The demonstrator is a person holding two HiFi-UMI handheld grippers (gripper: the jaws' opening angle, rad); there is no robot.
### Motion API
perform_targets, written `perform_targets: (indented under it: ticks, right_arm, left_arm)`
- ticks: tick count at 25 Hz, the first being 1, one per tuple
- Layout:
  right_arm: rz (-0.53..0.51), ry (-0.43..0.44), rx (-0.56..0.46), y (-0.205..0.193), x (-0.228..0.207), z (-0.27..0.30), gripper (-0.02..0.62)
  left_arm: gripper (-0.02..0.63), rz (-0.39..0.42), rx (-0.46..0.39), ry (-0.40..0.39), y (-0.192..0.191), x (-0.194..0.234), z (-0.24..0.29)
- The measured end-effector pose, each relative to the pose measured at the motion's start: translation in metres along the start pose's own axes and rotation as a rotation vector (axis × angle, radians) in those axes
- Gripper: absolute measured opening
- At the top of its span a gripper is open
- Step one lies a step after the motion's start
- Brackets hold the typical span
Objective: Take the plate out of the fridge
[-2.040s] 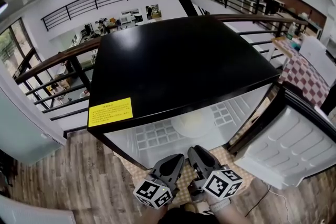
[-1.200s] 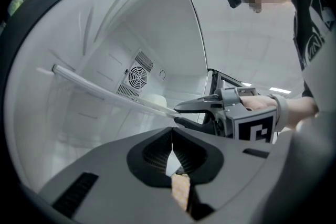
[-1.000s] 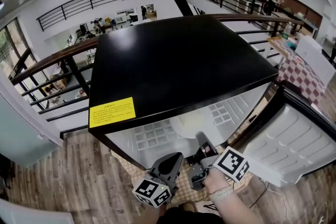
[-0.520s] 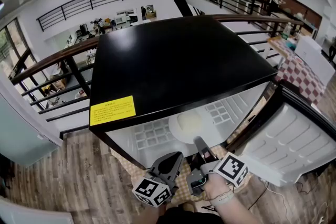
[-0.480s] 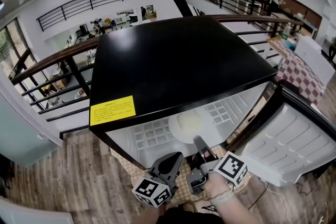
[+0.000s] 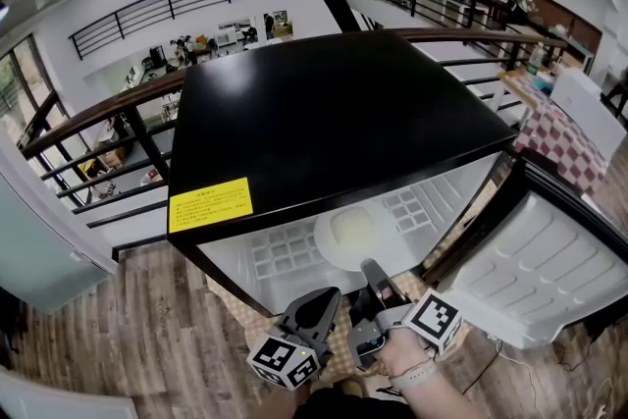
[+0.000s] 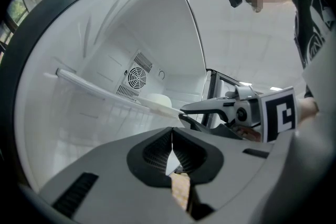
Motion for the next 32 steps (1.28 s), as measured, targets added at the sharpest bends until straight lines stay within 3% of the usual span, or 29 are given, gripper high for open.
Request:
perform_targets:
  ticks: [9,32]
  right_arm:
    - [-0.043,-0.022,-0.015,0.007,-0.003,0.005,0.087]
    - [0.021,-0.026,-0.013,-0.001,-0.009,0.011,0.069]
  left_arm:
    - [0.009,-0.011,0.004,0.003,-0.004,-0.004,-0.001]
    - [0.009,0.003,-0.006,0.025,-0.002,-0.004,-0.004]
Point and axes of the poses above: the fingertips, and each gripper's own axes: z forward along the fingers, x to its left, y out of its top, the point moved 4 cm from there along -z, backward along the fingers, and after that the axes turned 8 degrees about -x, right-handed, at the moved point
